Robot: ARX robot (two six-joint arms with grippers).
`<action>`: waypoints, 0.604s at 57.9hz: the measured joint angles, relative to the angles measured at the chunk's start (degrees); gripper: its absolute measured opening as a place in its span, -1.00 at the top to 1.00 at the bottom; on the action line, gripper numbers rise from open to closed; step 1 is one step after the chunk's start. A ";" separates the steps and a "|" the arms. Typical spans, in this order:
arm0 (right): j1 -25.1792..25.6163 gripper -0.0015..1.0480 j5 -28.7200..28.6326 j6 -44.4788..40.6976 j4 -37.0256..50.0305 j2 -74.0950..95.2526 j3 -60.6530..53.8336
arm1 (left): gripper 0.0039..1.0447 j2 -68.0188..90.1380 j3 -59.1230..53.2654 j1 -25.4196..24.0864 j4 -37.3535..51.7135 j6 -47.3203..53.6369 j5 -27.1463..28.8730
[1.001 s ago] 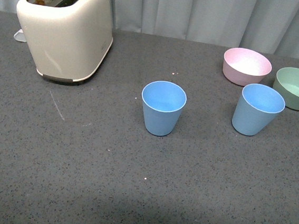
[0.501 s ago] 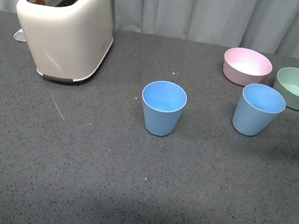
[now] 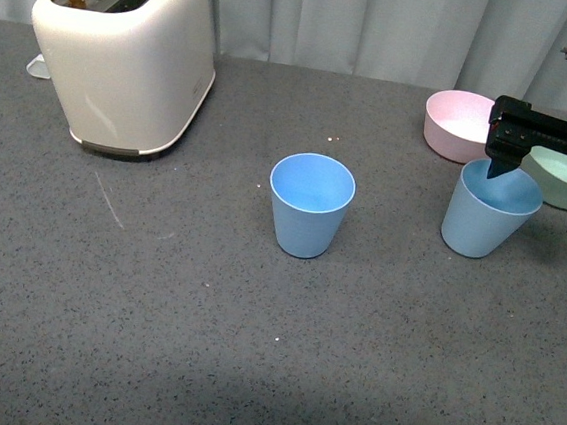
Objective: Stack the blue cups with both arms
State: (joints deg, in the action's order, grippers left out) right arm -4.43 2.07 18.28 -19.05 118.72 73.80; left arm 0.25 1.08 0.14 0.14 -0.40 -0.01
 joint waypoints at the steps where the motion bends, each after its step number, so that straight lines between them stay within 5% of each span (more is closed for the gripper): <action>1: -0.07 -0.81 0.28 0.13 -0.17 0.48 0.37 | -0.88 0.00 0.02 0.00 -0.02 0.02 0.00; 7: -0.35 -0.75 0.98 0.48 -0.70 2.40 1.60 | -0.88 0.00 0.00 0.00 -0.02 0.02 0.00; 35: -0.35 0.71 1.53 2.54 -0.70 3.74 0.85 | -0.88 0.00 0.00 0.02 -0.02 0.00 0.00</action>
State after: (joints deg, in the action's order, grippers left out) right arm -4.78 3.60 20.82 -19.75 122.45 74.65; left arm 0.25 1.08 0.16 0.12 -0.40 -0.01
